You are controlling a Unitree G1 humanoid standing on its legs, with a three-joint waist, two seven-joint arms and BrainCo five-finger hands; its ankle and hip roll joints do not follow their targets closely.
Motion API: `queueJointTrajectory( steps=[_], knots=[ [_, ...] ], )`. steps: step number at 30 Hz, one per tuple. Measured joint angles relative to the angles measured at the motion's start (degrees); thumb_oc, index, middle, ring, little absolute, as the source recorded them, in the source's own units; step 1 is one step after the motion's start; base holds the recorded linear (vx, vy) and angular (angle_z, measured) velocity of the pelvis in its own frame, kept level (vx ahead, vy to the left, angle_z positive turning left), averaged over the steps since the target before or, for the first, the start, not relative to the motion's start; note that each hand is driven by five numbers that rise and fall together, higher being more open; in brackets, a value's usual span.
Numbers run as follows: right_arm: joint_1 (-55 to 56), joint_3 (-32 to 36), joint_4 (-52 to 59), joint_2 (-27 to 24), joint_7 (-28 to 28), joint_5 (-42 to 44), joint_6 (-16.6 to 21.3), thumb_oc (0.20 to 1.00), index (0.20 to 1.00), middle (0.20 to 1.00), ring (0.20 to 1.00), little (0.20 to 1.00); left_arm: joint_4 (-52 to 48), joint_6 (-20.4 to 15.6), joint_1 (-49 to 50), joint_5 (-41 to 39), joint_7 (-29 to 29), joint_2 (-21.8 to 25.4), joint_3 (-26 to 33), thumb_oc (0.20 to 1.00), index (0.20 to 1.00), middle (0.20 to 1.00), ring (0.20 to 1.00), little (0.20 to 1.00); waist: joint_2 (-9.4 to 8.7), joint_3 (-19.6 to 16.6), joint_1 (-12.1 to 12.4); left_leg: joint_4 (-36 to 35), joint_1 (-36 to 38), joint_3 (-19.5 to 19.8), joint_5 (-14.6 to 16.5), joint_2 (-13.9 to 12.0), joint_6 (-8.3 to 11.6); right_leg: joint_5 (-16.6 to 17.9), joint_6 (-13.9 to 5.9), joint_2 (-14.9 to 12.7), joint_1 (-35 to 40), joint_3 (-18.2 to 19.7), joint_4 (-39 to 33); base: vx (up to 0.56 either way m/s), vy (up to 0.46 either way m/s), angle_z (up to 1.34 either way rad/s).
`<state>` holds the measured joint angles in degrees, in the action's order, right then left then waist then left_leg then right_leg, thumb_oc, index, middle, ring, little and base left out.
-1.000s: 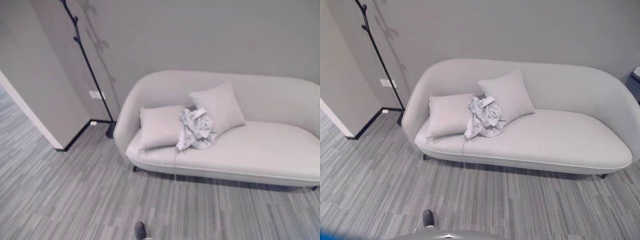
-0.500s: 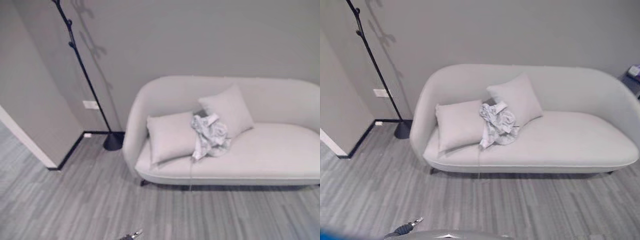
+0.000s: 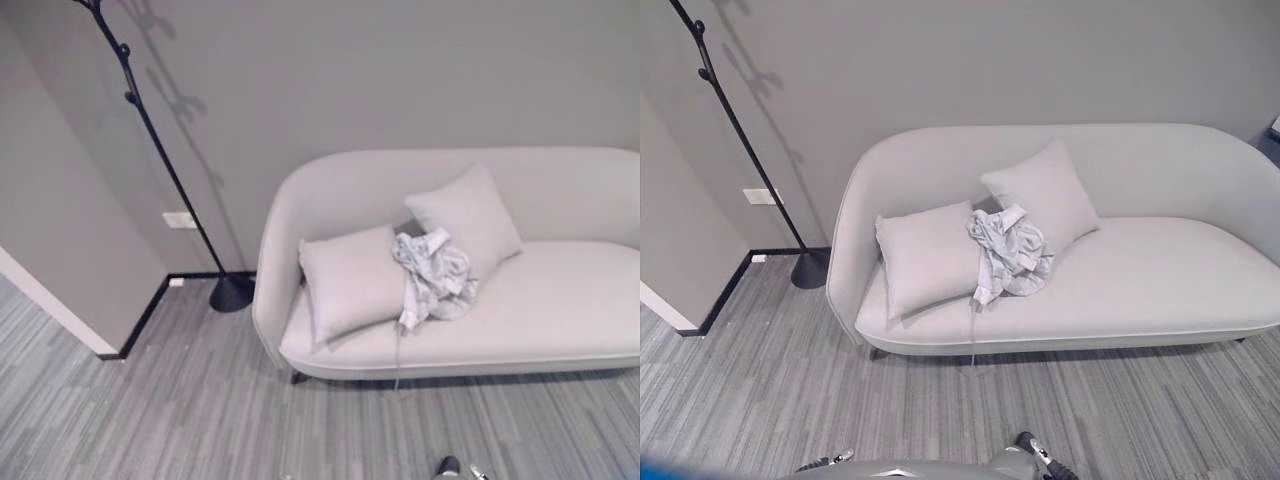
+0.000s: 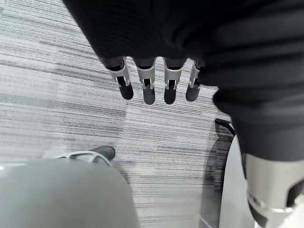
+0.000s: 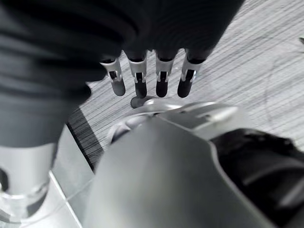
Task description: Hang the clothes on the sofa on the clothes rack.
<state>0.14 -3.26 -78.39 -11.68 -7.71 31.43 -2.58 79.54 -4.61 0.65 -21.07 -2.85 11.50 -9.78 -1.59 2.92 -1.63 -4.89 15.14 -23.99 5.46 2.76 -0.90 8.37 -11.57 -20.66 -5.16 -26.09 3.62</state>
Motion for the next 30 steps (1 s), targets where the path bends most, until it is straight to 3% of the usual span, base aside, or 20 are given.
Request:
queueJointTrajectory(
  steps=[1,4,5,7,9,11,14,15,16,17,19,20,22,23,24,25,26,28,30],
  knots=[
    [0.18,-0.05,-0.03,-0.5,0.01,-0.01,0.02,1.0,1.0,1.0,1.0,1.0,-0.01,-0.03,0.27,0.03,-0.02,-0.84,0.22,1.0,1.0,1.0,1.0,1.0,1.09,0.06,-0.73,-0.01,0.43,1.09,0.5,-2.39,1.84,1.48,1.62,2.2,1.43,-0.13,-0.42,0.34,-0.289,0.15],
    [0.09,-1.43,1.15,-1.84,-0.17,-0.2,0.05,1.0,1.0,1.0,1.0,1.0,0.18,-0.21,0.79,1.18,-0.08,-2.79,1.3,1.0,1.0,1.0,1.0,1.0,4.33,-0.02,-0.7,0.65,1.02,1.14,0.48,-5.81,3.7,-0.24,4.43,5.81,2.89,-0.72,-0.58,0.18,-0.189,0.09],
    [0.12,-1.75,1.13,-1.88,-0.39,-0.22,0.01,1.0,1.0,1.0,1.0,1.0,0.22,-0.24,0.66,1.38,-0.15,-2.83,1.3,1.0,1.0,1.0,1.0,1.0,4.44,0.0,-0.68,1.95,0.92,1.31,0.92,-7.15,4.35,-1.44,5.55,6.66,3.33,-1.32,0.3,0.16,-0.252,0.1],
    [0.11,-1.84,1.24,-2.1,-0.39,-0.75,0.11,1.0,1.0,1.0,1.0,1.0,0.2,-0.29,0.59,1.45,-0.18,-2.78,1.31,1.0,1.0,1.0,1.0,1.0,4.36,0.05,-0.65,2.88,0.69,1.6,1.36,-8.49,4.92,-3.1,5.94,6.96,2.96,-1.82,2.28,0.16,-0.289,0.17],
    [0.68,-5.11,3.16,-2.38,-0.25,-3.86,0.21,1.0,1.0,1.0,1.0,1.0,0.74,-0.29,0.11,1.6,0.05,-1.79,1.26,1.0,1.0,1.0,1.0,1.0,2.94,-0.8,-0.8,6.4,-2.12,3.66,3.15,-10.56,5.69,-7.65,7.61,6.58,-0.18,-1.57,9.11,0.09,-0.258,0.29],
    [0.57,-5.51,3.79,-2.5,0.17,-4.66,0.39,1.0,1.0,1.0,1.0,1.0,0.71,-0.27,0.08,1.63,0.26,-1.58,1.22,1.0,1.0,1.0,1.0,1.0,2.85,-0.82,-0.65,6.87,-2.44,3.91,3.14,-11.52,5.68,-9.68,7.91,6.67,-1.19,-1.77,11.81,0.09,-0.259,0.11],
    [1.48,-7.98,11.25,-2.69,2.87,-9.09,1.1,1.0,1.0,1.0,1.0,1.0,-0.79,-0.43,-0.44,1.62,1.38,-0.95,0.84,1.0,1.0,1.0,1.0,1.0,2.5,-1.04,0.08,13.22,-6.05,4.26,3.31,-14.52,6.67,-12.48,9.4,8.73,-2.44,-1.55,13.19,0.07,-0.278,-0.02],
    [0.96,-8.15,11.38,-2.68,3.05,-9.15,2.19,1.0,1.0,1.0,1.0,1.0,-1.07,-0.45,-0.4,1.63,1.48,-0.93,0.89,1.0,1.0,1.0,1.0,1.0,2.44,-1.19,0.32,12.88,-5.84,4.3,2.4,-14.56,5.74,-12.4,9.45,9.03,-2.12,-1.63,12.78,0.05,-0.302,-0.01],
    [0.64,-8.13,14.87,-3.27,3.91,-10.67,1.45,1.0,1.0,1.0,1.0,1.0,-1.73,-0.33,-0.32,1.42,1.64,-1.21,1.43,1.0,1.0,1.0,1.0,1.0,2.51,-1.22,0.23,14.77,-6.57,4.73,0.72,-15.06,7.37,-12.81,9.83,10.15,-2.01,-1.95,12.37,0.07,-0.264,0.18],
    [3.03,-8.52,23.33,-4.26,5.11,-14.26,1.97,1.0,1.0,1.0,1.0,1.0,-4.72,-0.38,-0.44,0.91,2.33,-0.77,1.24,1.0,1.0,1.0,1.0,1.0,1.3,-0.34,0.38,24.02,-11.38,5.76,-1.02,-16.81,9.87,-12.27,10.49,10.96,-0.06,-1.65,8.02,0.09,-0.233,0.18],
    [2.93,-8.71,28.41,-5.5,6.01,-17.04,1.74,1.0,1.0,1.0,1.0,1.0,-5.73,-0.72,0.4,-0.26,2.55,-1.31,2.4,1.0,1.0,1.0,1.0,1.0,1.88,-0.25,1.25,30.09,-13.67,7.87,-5.01,-19.13,11.83,-12.14,10.4,13.68,3.45,-1.62,4.32,0.1,-0.189,-0.07],
    [2.8,-8.42,32.63,-7.22,7.25,-20.22,2.14,1.0,1.0,1.0,1.0,1.0,-6.89,-1.25,0.05,-1.91,2.79,-0.98,3.66,1.0,1.0,1.0,1.0,1.0,0.99,0.79,1.12,39.5,-17.69,9.58,-7.99,-20.9,12.6,-11.21,11.7,14.43,5.52,-1.3,2.43,0.13,-0.083,-0.17],
    [2.32,-8.48,33.38,-8.46,8.87,-22.3,2.09,1.0,1.0,1.0,1.0,1.0,-6.99,-1.48,0.05,-3.24,2.9,-0.9,5.15,1.0,1.0,1.0,1.0,1.0,0.1,0.61,1.5,41.7,-18.6,9.89,-13.79,-21.59,13.11,-11.45,11.31,15.76,8.48,-1.2,-2.44,0.12,-0.046,-0.18],
    [2.21,-8.53,33.65,-9.0,9.58,-23.06,2.01,1.0,1.0,1.0,1.0,1.0,-7.46,-1.54,0.77,-3.65,3.04,-0.98,5.7,1.0,1.0,1.0,1.0,1.0,-0.03,-0.05,2.12,39.13,-19.01,7.85,-15.09,-21.82,11.94,-11.97,9.32,17.16,9.72,-1.14,-7.5,0.13,0.061,-0.21],
    [0.86,-7.87,36.11,-12.43,10.53,-24.85,1.56,1.0,1.0,1.0,1.0,1.0,-8.97,-1.75,0.12,-4.03,3.55,-2.44,5.53,1.0,1.0,1.0,1.0,1.0,1.89,1.21,2.24,33.55,-20.98,7.62,-14.37,-23.05,12.37,-15.52,11.53,17.01,6.4,0.11,5.66,0.17,0.102,-0.02],
    [1.2,-7.1,38.35,-13.13,11.14,-25.83,1.31,1.0,1.0,1.0,1.0,1.0,-11.44,-1.76,0.61,-4.45,3.56,-2.1,5.74,1.0,1.0,1.0,1.0,1.0,-0.19,1.49,1.76,29.14,-20.86,6.74,-10.49,-21.0,13.54,-15.52,13.21,14.87,6.1,0.2,6.53,0.12,0.105,0.23],
    [1.51,-6.09,39.58,-13.74,11.8,-26.73,1.3,1.0,1.0,1.0,1.0,1.0,-12.22,-1.49,0.97,-5.13,3.85,-2.81,5.68,1.0,1.0,1.0,1.0,1.0,0.31,1.82,1.37,19.69,-19.37,7.36,-9.62,-19.94,13.28,-15.87,13.78,15.77,6.72,0.23,5.89,0.12,0.092,0.36],
    [0.86,-5.56,39.67,-14.94,13.6,-29.37,1.81,1.0,1.0,1.0,1.0,1.0,-11.1,-1.78,1.26,-6.07,3.93,-2.41,5.95,1.0,1.0,1.0,1.0,1.0,0.24,1.48,3.29,6.75,-20.15,5.94,-11.55,-17.26,11.34,-15.61,13.27,16.55,6.54,0.08,3.94,0.22,0.12,0.06],
    [-1.71,-6.28,38.58,-15.08,15.28,-33.16,1.86,1.0,1.0,1.0,1.0,1.0,-7.66,-2.4,0.31,-7.66,4.64,-2.32,7.65,1.0,1.0,1.0,1.0,1.0,0.97,1.99,4.17,-1.01,-22.22,8.19,-13.54,-16.98,12.33,-15.42,13.38,18.72,7.87,0.11,-1.22,0.23,0.082,-0.19]
  ],
)
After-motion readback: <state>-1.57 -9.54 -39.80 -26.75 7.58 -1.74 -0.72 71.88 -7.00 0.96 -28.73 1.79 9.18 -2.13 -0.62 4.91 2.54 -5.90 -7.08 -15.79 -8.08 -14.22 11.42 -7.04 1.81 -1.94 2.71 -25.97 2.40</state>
